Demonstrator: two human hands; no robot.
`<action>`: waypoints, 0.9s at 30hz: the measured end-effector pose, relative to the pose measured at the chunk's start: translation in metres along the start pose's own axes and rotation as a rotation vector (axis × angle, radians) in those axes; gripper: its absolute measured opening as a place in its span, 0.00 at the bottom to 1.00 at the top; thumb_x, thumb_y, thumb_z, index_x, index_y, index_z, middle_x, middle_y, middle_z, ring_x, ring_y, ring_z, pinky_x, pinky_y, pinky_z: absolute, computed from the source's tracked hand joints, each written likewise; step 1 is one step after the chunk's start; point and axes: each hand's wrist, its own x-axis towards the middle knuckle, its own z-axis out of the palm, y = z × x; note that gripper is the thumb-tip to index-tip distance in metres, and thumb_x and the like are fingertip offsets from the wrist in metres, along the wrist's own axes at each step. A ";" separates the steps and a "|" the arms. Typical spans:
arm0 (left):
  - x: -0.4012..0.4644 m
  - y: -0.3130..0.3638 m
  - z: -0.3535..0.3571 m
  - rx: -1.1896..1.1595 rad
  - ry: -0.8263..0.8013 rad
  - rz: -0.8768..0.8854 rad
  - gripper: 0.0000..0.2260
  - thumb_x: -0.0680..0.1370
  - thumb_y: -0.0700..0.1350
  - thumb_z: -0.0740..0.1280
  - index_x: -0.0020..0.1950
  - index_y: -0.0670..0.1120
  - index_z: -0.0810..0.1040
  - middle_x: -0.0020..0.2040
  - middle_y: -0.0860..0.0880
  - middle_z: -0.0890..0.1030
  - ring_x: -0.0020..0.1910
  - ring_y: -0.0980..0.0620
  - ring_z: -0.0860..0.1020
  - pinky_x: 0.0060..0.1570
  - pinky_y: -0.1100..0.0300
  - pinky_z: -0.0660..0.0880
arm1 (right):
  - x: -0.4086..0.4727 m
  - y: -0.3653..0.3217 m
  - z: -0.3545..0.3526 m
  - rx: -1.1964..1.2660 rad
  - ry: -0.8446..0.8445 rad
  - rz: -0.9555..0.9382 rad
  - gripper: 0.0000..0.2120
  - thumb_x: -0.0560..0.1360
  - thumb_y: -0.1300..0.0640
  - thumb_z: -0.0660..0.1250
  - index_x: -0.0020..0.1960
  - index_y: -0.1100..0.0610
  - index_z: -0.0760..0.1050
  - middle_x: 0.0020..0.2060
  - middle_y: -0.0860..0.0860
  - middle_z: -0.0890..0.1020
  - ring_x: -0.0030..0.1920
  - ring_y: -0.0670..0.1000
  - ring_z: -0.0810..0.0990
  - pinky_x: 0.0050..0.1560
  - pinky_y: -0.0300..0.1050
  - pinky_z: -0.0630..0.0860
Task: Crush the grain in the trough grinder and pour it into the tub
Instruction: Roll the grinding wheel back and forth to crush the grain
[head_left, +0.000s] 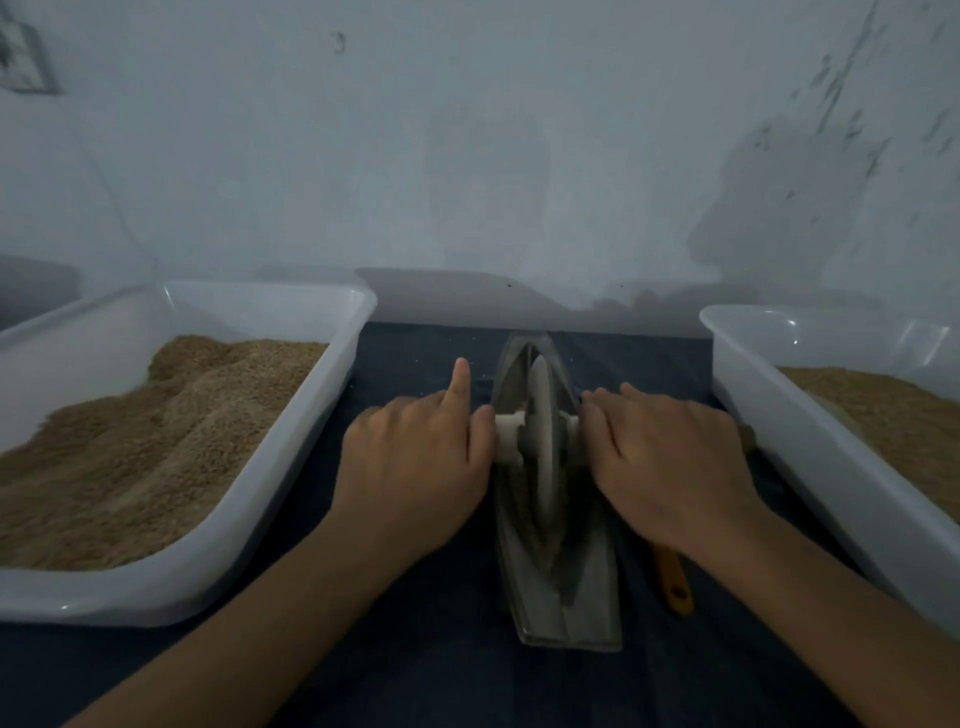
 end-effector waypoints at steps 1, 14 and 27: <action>0.015 0.001 0.009 0.043 -0.017 -0.017 0.28 0.83 0.56 0.47 0.79 0.49 0.69 0.36 0.55 0.81 0.27 0.55 0.68 0.27 0.59 0.53 | 0.014 0.003 0.008 -0.011 -0.030 0.018 0.26 0.82 0.45 0.42 0.36 0.48 0.72 0.31 0.45 0.76 0.35 0.47 0.79 0.30 0.43 0.64; 0.018 0.001 0.004 0.014 -0.035 0.002 0.27 0.84 0.54 0.44 0.77 0.46 0.71 0.46 0.52 0.83 0.35 0.52 0.73 0.32 0.56 0.63 | 0.013 0.005 0.021 0.095 -0.031 0.071 0.28 0.85 0.46 0.43 0.72 0.54 0.75 0.67 0.51 0.81 0.71 0.53 0.75 0.66 0.51 0.73; 0.060 0.005 0.023 0.128 -0.151 0.055 0.17 0.85 0.48 0.50 0.49 0.49 0.77 0.40 0.52 0.76 0.34 0.48 0.70 0.32 0.57 0.61 | 0.051 0.011 0.035 0.063 -0.012 0.122 0.26 0.85 0.48 0.46 0.38 0.54 0.75 0.36 0.51 0.80 0.41 0.57 0.80 0.38 0.47 0.64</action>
